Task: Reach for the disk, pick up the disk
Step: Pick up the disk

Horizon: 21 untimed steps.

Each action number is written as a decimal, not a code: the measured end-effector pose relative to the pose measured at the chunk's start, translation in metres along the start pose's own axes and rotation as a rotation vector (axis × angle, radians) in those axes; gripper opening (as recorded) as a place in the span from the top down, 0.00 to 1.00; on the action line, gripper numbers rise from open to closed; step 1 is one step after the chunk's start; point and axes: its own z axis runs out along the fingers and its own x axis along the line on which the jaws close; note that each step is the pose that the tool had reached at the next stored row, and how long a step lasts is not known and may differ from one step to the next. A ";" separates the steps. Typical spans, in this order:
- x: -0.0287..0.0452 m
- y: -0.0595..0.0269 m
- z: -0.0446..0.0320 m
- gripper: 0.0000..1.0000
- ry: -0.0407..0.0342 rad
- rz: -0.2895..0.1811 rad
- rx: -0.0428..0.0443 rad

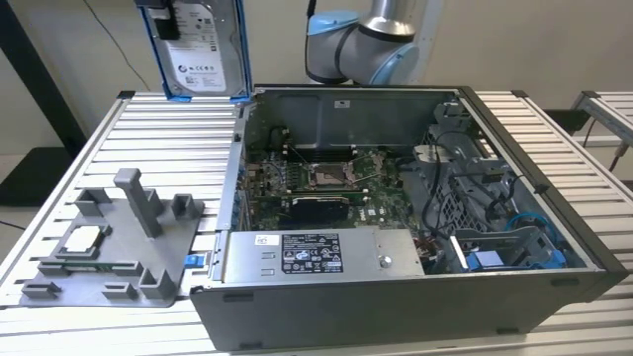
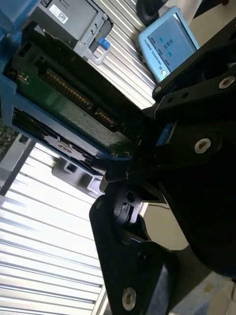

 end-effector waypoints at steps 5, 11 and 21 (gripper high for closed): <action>-0.0016 -0.0230 0.0012 1.00 0.0000 0.000 0.0000; -0.0036 -0.0501 0.0020 1.00 0.0000 0.000 0.0000; -0.0062 -0.0875 0.0026 1.00 0.0000 0.000 0.0000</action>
